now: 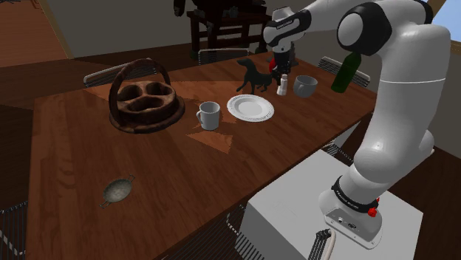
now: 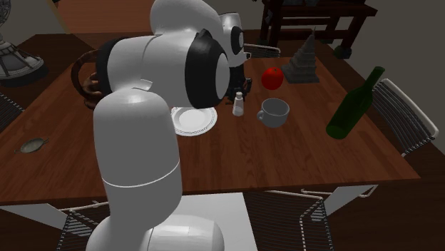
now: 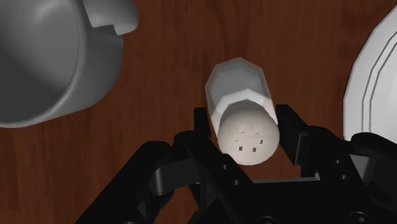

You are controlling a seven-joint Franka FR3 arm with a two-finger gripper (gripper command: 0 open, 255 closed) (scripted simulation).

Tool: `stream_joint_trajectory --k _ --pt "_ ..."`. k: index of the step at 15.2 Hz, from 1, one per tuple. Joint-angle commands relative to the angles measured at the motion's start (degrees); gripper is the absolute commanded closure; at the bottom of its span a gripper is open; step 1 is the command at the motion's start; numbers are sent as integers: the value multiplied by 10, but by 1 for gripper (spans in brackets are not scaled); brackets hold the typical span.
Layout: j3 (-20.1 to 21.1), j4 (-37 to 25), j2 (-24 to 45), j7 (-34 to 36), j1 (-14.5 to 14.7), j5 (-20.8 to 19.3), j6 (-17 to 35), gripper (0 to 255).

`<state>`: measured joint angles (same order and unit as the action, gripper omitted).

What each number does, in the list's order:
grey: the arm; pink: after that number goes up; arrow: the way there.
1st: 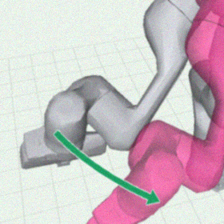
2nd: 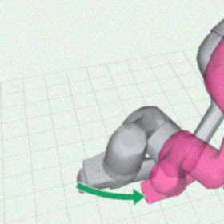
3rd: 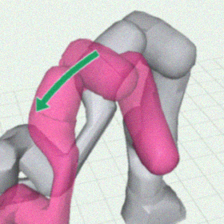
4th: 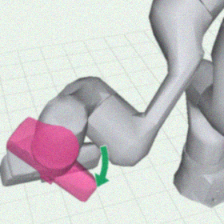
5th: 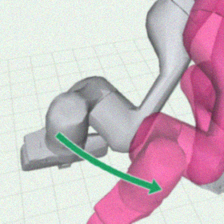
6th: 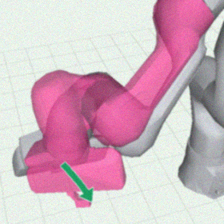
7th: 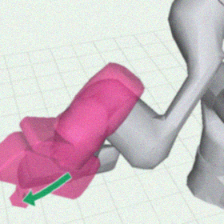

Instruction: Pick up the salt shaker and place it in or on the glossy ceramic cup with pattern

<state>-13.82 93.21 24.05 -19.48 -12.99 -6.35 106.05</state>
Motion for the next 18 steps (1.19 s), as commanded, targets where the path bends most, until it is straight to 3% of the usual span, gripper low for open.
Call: stream_joint_trajectory --k 1,18 --pt "0 -8 -5 -1 1 -1 -13 255" --pt "-3 -105 -28 -18 1 -3 -132 255"
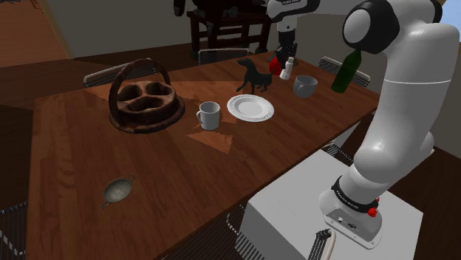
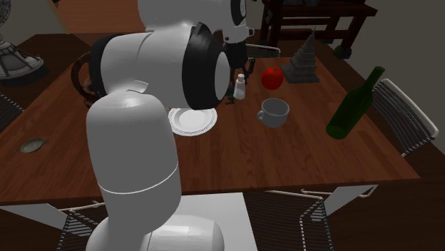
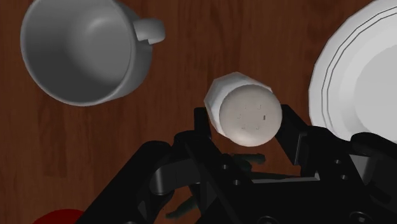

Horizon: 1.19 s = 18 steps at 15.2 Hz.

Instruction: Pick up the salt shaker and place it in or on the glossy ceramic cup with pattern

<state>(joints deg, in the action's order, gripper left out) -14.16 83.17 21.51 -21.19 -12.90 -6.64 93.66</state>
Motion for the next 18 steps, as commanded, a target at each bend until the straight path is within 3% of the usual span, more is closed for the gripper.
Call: stream_joint_trajectory --k 1,7,18 --pt "0 -12 -3 -2 0 0 -15 255" --pt "-1 -58 -1 -9 -1 0 -58 255" --pt "-42 -135 45 -146 -102 7 -64 255"
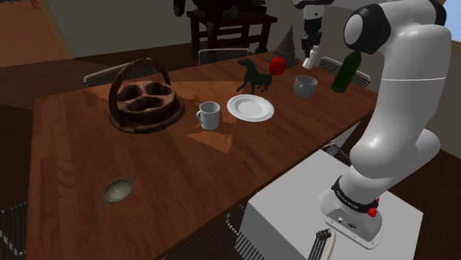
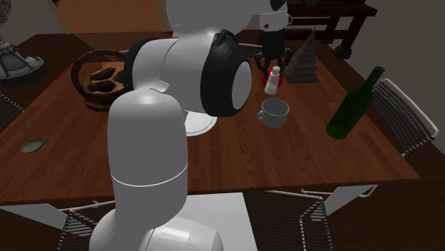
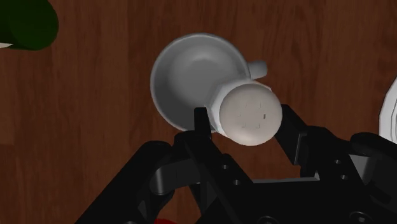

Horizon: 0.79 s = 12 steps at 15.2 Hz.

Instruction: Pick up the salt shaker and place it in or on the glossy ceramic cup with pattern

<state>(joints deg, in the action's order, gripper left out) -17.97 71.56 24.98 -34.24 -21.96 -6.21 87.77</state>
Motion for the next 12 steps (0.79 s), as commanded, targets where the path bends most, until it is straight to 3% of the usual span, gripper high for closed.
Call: stream_joint_trajectory --k 1,12 --pt "-6 -31 18 -27 -21 4 -8 255" --pt "-4 66 10 -10 -15 2 79 255"
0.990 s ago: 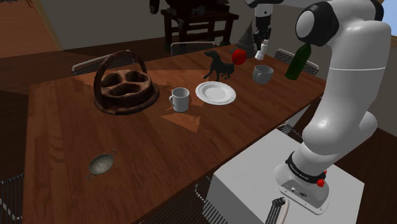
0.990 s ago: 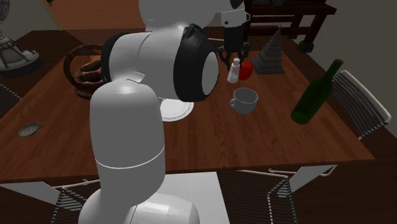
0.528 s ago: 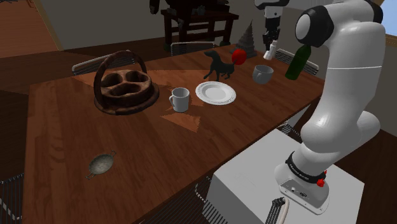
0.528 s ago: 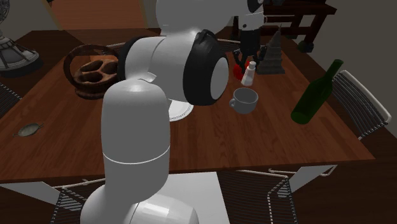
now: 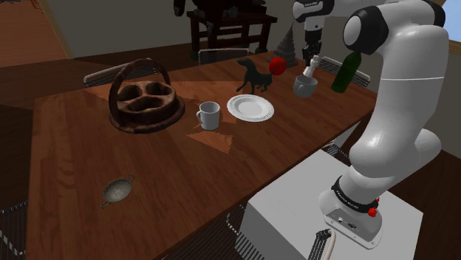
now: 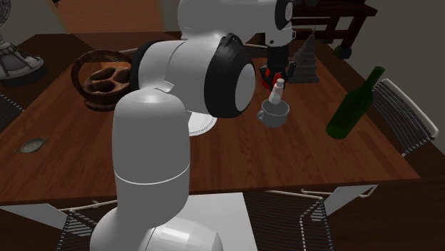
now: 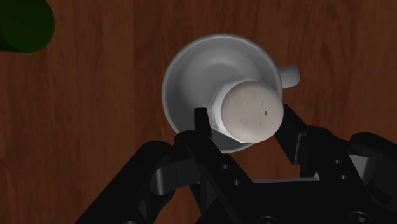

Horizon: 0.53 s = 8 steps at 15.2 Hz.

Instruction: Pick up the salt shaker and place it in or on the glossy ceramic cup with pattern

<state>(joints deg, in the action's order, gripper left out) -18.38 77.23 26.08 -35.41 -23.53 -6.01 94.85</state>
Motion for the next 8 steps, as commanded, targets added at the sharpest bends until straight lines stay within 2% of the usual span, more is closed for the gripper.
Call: stream_joint_trajectory --k 1,5,8 --pt "0 16 -1 3 1 0 16 255" --pt "1 44 2 8 2 0 45 255" --pt "1 44 2 8 2 0 45 255"
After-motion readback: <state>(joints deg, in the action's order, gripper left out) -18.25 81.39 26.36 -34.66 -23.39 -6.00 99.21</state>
